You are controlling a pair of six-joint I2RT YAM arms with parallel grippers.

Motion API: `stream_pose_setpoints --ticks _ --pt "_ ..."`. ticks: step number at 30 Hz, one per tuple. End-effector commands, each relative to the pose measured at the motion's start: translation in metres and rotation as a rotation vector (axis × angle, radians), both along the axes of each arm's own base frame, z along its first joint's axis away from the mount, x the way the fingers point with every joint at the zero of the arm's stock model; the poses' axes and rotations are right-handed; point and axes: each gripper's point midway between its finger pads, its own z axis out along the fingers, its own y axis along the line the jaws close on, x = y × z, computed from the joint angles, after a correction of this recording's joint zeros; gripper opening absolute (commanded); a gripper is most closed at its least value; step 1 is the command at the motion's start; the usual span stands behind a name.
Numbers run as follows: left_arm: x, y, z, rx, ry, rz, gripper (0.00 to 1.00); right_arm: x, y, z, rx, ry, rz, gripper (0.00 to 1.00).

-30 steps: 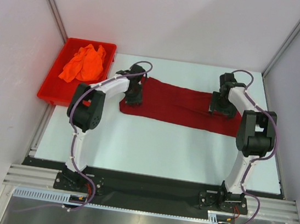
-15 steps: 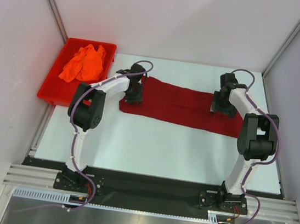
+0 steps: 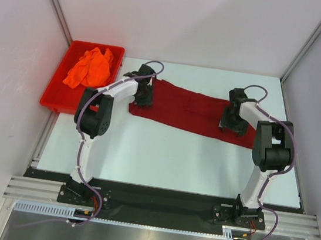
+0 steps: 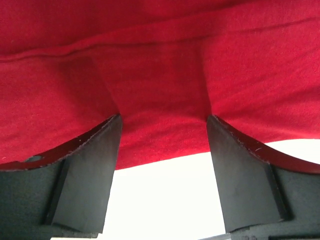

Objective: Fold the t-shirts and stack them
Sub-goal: Fold the tshirt

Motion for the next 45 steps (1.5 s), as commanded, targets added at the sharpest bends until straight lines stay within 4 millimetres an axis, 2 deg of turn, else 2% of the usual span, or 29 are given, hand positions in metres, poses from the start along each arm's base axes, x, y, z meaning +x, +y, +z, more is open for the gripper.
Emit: stream_pose_setpoints --ticks 1,6,7,8,9,10,11,12,13,14,15,16,18,22,24,27,29,31,32,33,34,35,36,37,38,40,41,43,45 --pt "0.036 0.004 0.006 -0.027 -0.084 -0.027 0.43 -0.071 0.025 -0.03 0.006 0.195 -0.031 0.75" --pt "0.059 -0.007 0.005 -0.072 -0.103 -0.126 0.45 -0.124 0.059 -0.038 0.075 0.259 -0.023 0.75" --pt "0.06 -0.007 0.001 -0.079 -0.089 -0.129 0.46 -0.133 0.074 -0.038 0.084 0.258 -0.002 0.75" --pt "0.071 -0.009 0.01 -0.096 -0.113 -0.13 0.46 -0.147 0.081 -0.039 0.104 0.278 0.003 0.75" --pt "0.072 -0.011 -0.004 -0.13 -0.079 -0.14 0.46 -0.155 0.091 -0.039 0.119 0.287 0.012 0.75" --pt "0.074 -0.012 -0.006 -0.151 -0.066 -0.145 0.46 -0.165 0.108 -0.039 0.133 0.294 0.03 0.75" --pt "0.087 -0.018 0.007 -0.186 -0.101 -0.159 0.46 -0.171 0.122 -0.038 0.155 0.299 0.047 0.75" --pt "0.089 -0.019 -0.009 -0.205 -0.073 -0.166 0.46 -0.171 0.134 -0.034 0.163 0.282 0.07 0.75" --pt "0.09 -0.027 -0.006 -0.253 -0.064 -0.198 0.47 -0.182 0.157 -0.031 0.186 0.29 0.118 0.75" --pt "0.101 -0.032 0.005 -0.274 -0.104 -0.223 0.47 -0.186 0.17 -0.029 0.203 0.299 0.14 0.75" --pt "0.105 -0.037 0.007 -0.293 -0.113 -0.24 0.47 -0.182 0.189 -0.025 0.227 0.293 0.169 0.75" --pt "0.106 -0.043 0.003 -0.323 -0.111 -0.263 0.48 -0.191 0.208 -0.022 0.251 0.309 0.213 0.76" --pt "0.121 -0.044 0.015 -0.339 -0.171 -0.27 0.5 -0.187 0.238 -0.013 0.297 0.298 0.265 0.76" --pt "0.14 -0.032 0.043 -0.365 -0.252 -0.213 0.52 -0.186 0.277 0.016 0.376 0.284 0.338 0.76" --pt "0.145 -0.024 0.059 -0.396 -0.272 -0.176 0.51 -0.18 0.284 0.029 0.396 0.255 0.369 0.77" --pt "0.141 -0.026 0.097 -0.431 -0.337 -0.185 0.52 -0.16 0.275 0.055 0.367 0.185 0.401 0.78" --pt "0.128 -0.027 0.127 -0.441 -0.367 -0.184 0.55 -0.15 0.262 0.076 0.356 0.131 0.402 0.79" --pt "0.121 -0.027 0.148 -0.442 -0.397 -0.167 0.58 -0.139 0.241 0.088 0.362 0.106 0.391 0.79" --pt "0.112 -0.029 0.147 -0.433 -0.383 -0.155 0.58 -0.135 0.231 0.097 0.379 0.085 0.389 0.79" --pt "0.107 -0.028 0.17 -0.418 -0.423 -0.143 0.58 -0.125 0.215 0.101 0.383 0.068 0.373 0.79" --pt "0.099 -0.03 0.165 -0.408 -0.404 -0.134 0.58 -0.12 0.201 0.101 0.371 0.061 0.356 0.77" --pt "0.09 -0.043 0.17 -0.403 -0.406 -0.146 0.58 -0.115 0.189 0.105 0.365 0.04 0.346 0.77" --pt "0.084 -0.044 0.177 -0.378 -0.42 -0.134 0.57 -0.113 0.177 0.102 0.351 0.042 0.336 0.76" --pt "0.078 -0.051 0.177 -0.372 -0.415 -0.136 0.56 -0.1 0.158 0.101 0.329 0.02 0.332 0.74" --pt "0.067 -0.068 0.172 -0.362 -0.397 -0.154 0.54 -0.094 0.149 0.1 0.307 0.005 0.331 0.7" --pt "0.059 -0.074 0.158 -0.295 -0.368 -0.116 0.42 -0.08 0.13 0.096 0.25 -0.024 0.315 0.66" --pt "0.052 -0.089 0.156 -0.285 -0.359 -0.123 0.38 -0.073 0.121 0.095 0.242 -0.031 0.309 0.6" --pt "0.045 -0.088 0.132 -0.192 -0.308 -0.044 0.28 -0.063 0.112 0.089 0.237 -0.042 0.283 0.51" --pt "0.031 -0.1 0.114 -0.15 -0.256 -0.03 0.23 -0.061 0.111 0.082 0.241 -0.042 0.276 0.46"
